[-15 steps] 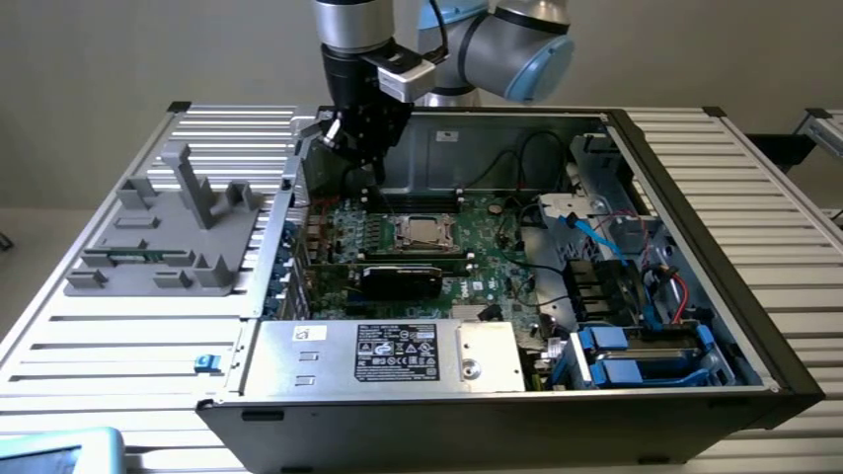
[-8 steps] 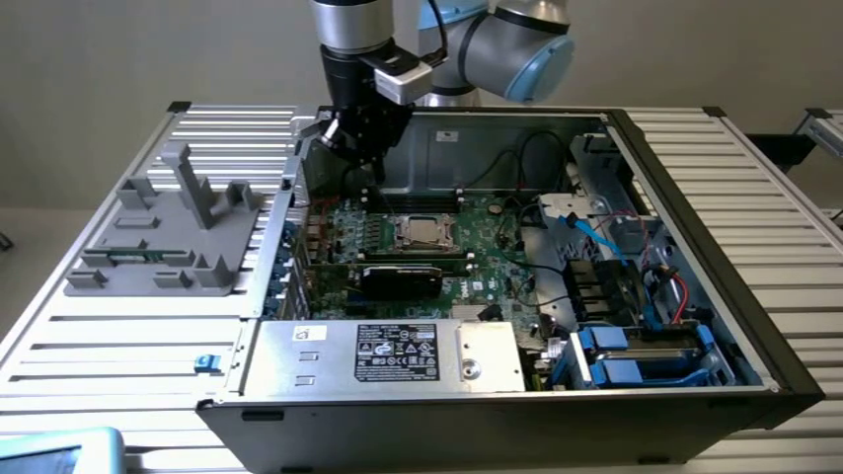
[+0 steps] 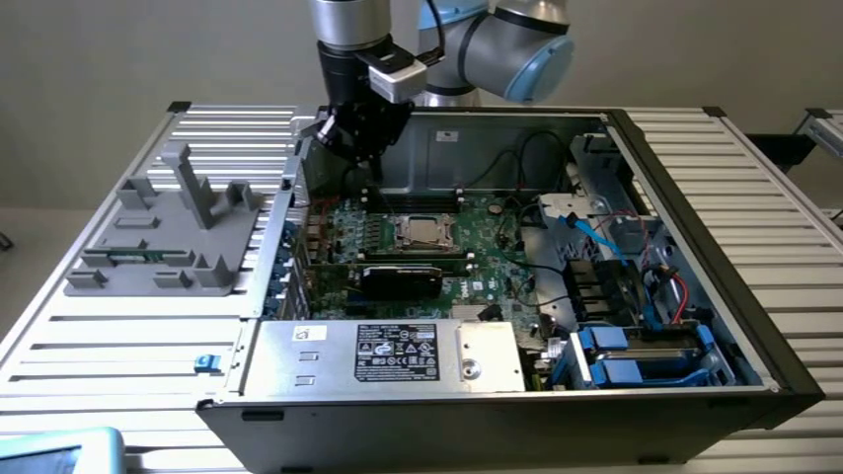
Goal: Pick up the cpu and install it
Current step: 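Install the first cpu locking lever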
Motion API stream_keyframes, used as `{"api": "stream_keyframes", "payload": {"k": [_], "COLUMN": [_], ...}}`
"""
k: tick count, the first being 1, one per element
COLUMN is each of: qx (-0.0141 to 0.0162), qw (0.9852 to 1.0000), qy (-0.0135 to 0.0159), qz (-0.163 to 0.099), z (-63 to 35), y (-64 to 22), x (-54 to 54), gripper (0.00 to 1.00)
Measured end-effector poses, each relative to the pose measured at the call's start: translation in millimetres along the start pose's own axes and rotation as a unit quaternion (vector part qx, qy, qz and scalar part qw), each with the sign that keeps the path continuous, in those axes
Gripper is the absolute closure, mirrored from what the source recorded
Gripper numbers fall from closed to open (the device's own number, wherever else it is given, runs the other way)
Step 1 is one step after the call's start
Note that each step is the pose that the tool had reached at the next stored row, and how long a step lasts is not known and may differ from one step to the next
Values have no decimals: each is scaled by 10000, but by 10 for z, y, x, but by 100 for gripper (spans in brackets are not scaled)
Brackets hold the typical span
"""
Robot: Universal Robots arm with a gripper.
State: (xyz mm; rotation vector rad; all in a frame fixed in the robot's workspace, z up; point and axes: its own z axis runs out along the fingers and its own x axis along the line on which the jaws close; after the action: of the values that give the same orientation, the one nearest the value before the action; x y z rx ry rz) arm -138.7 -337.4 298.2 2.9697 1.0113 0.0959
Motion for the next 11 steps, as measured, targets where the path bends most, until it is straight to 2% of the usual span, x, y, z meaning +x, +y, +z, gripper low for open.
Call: {"api": "stream_keyframes", "payload": {"k": [7, 11], "qx": [30, 32], "qw": [10000, 9996], "qy": [-47, -65], "qz": [82, 284], "z": [-60, -61], "y": [-8, -7], "x": [10, 10], "gripper": [89, 89]}}
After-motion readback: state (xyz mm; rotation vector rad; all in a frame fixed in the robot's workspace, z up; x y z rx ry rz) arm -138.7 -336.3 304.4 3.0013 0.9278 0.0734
